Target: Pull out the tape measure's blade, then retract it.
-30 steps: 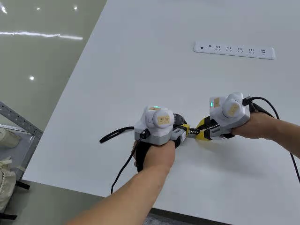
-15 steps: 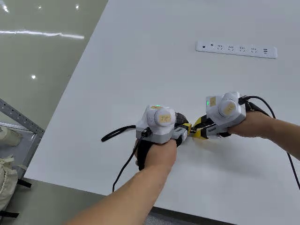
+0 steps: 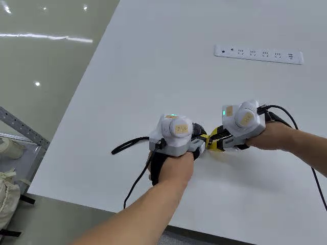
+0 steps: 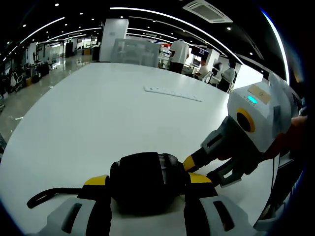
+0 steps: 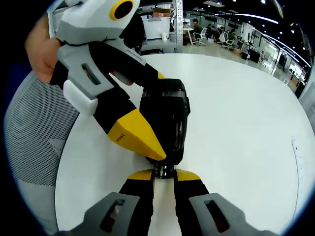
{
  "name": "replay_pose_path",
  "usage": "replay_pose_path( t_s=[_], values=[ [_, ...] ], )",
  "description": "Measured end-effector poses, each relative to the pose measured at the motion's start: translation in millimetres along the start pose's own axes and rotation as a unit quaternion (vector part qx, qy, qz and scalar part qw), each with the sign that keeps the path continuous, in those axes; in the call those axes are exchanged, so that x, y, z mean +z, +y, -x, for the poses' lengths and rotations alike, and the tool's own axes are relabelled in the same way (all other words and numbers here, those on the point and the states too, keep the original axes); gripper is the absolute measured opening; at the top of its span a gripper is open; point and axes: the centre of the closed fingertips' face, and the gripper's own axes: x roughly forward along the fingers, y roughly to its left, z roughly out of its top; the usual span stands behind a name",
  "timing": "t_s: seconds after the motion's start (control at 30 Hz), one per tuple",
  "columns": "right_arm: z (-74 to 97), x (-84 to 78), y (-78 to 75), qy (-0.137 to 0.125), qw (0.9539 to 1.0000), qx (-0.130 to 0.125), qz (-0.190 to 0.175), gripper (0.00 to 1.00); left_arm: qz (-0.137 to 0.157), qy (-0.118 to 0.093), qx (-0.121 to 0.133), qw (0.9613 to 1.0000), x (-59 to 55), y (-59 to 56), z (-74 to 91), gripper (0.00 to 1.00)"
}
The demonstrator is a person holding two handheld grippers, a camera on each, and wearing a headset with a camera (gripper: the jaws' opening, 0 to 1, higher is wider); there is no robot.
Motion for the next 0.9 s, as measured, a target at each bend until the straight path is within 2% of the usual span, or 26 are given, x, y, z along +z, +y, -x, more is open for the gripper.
replay_pose_path(
  t_s=[0.47, 0.9],
  values=[
    [-1.0, 9.5, 4.5, -0.004, 1.0000, -0.004, 0.006, 0.12, 0.000, 0.002, -0.001, 1.0000, 0.0, -0.2, 0.3, 0.56],
    [-0.5, 7.4, 3.8, -0.002, 1.0000, -0.003, 0.003, 0.12, -0.001, 0.001, 0.000, 1.0000, 0.5, -0.1, 0.1, 0.56]
  ],
)
